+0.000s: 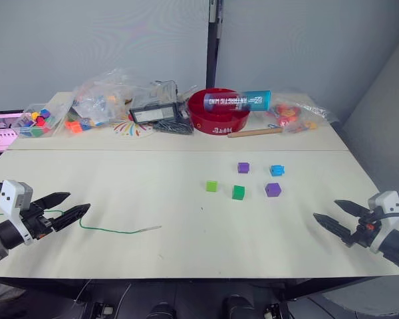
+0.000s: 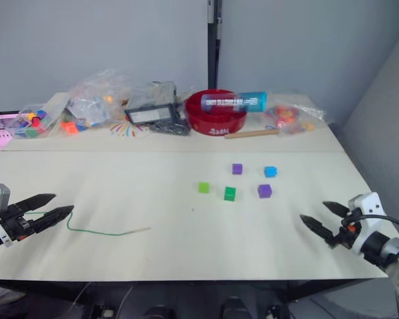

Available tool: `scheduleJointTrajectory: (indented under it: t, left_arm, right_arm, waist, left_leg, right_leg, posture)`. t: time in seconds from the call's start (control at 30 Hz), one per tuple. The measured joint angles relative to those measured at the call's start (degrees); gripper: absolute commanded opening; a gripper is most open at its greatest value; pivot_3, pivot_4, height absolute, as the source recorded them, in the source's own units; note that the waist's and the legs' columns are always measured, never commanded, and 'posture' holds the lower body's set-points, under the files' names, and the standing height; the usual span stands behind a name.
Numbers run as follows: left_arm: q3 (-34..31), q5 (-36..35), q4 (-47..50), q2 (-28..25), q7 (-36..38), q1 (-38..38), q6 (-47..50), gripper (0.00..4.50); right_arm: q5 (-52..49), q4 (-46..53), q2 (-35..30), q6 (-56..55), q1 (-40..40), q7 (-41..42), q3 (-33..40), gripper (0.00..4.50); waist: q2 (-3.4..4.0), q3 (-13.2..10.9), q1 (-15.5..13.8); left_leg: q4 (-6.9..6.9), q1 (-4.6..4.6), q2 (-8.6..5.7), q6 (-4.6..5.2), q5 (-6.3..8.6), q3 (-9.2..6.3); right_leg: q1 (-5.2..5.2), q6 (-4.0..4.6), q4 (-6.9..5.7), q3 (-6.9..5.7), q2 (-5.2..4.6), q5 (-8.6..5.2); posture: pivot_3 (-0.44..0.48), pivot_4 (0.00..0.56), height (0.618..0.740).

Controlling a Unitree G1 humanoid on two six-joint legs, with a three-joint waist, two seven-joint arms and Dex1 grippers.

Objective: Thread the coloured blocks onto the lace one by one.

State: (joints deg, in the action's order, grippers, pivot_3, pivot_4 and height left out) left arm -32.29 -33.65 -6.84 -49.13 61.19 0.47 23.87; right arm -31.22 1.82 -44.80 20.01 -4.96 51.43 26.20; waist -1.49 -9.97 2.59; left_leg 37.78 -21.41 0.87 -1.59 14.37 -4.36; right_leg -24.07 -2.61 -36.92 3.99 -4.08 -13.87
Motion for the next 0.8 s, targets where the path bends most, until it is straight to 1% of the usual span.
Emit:
scheduleJointTrajectory:
  t: [0.1,0.2,0.3,0.43,0.5,0.57,0.67,0.73,0.8]
  left_arm:
    - [0.1,0.1,0.0,0.0,0.0,0.0,-0.2,4.50]
    - [1.5,0.1,1.1,0.2,0.0,-0.2,0.0,4.50]
    - [3.7,-0.8,3.1,1.9,0.3,-1.6,1.3,4.50]
    - [8.6,-1.6,7.0,2.4,2.7,-1.9,2.0,4.50]
    - [11.4,-0.9,7.7,2.0,5.2,-1.7,1.3,4.50]
    - [15.0,0.7,8.4,1.8,7.8,-1.7,-0.3,4.50]
    - [21.1,5.1,8.2,1.3,10.8,-2.5,-5.0,4.50]
    - [24.7,8.1,7.6,1.9,11.5,-4.3,-8.0,4.50]
    - [26.9,9.9,6.8,2.6,11.6,-5.6,-10.0,4.50]
  right_arm:
    - [-0.5,0.6,0.7,0.3,0.0,-0.5,0.3,4.46]
    - [-2.3,4.3,2.5,1.7,0.2,-0.7,-0.5,4.46]
    - [-6.9,8.4,3.4,6.1,3.2,-0.1,-2.4,4.46]
    - [-10.5,12.9,3.3,10.3,7.2,1.2,-6.3,4.46]
    - [-11.7,13.9,2.9,12.3,8.8,3.0,-9.0,4.46]
    - [-12.8,15.6,2.0,13.8,9.9,5.2,-11.9,4.46]
    - [-12.8,18.5,1.2,14.7,11.7,7.3,-16.0,4.46]
    - [-12.4,20.5,1.2,14.8,12.4,7.5,-18.6,4.46]
    - [-12.1,21.9,1.1,14.8,12.5,7.2,-19.8,4.46]
  waist:
    - [0.00,0.0,0.0]
    - [0.00,0.0,0.0]
    - [0.00,0.0,0.1]
    - [0.00,0.0,0.0]
    - [0.00,0.0,0.0]
    - [0.00,0.0,-0.1]
    - [-0.01,0.0,-0.1]
    - [-0.01,0.0,-0.2]
    - [-0.01,0.0,-0.3]
  left_leg:
    - [0.00,0.00,0.01,0.00,0.00,0.00]
    - [0.00,0.00,0.00,0.00,0.00,0.00]
    - [0.02,0.01,0.00,0.00,0.00,0.00]
    - [0.02,0.00,0.01,0.00,0.00,-0.03]
    - [0.02,-0.01,0.00,0.01,0.01,-0.02]
    - [0.02,-0.01,0.01,0.01,0.01,-0.02]
    - [0.02,-0.01,0.01,0.01,0.01,-0.02]
    - [0.02,-0.04,-0.01,0.01,0.01,-0.02]
    - [0.03,-0.05,-0.02,0.01,0.01,-0.03]
  right_leg:
    - [0.00,0.00,-0.01,0.00,0.01,0.00]
    - [0.00,0.00,-0.04,0.01,0.00,0.00]
    - [0.00,0.00,-0.08,0.02,-0.01,0.01]
    - [-0.01,0.00,-0.07,0.00,0.01,0.00]
    - [-0.03,0.00,-0.06,0.00,0.01,0.00]
    - [-0.03,0.00,-0.06,-0.01,0.02,0.00]
    - [-0.03,0.00,-0.05,-0.01,0.03,0.00]
    - [-0.03,0.00,-0.04,-0.01,0.01,0.00]
    - [-0.03,0.00,-0.04,-0.01,0.00,0.00]
  posture:
    - [0.000,0.150,0.731]
    - [0.000,0.150,0.731]
    - [0.000,0.150,0.731]
    - [0.000,0.150,0.731]
    - [0.000,0.150,0.731]
    - [0.000,0.150,0.731]
    - [0.000,0.150,0.731]
    - [0.000,0.150,0.731]
    - [0.000,0.150,0.731]
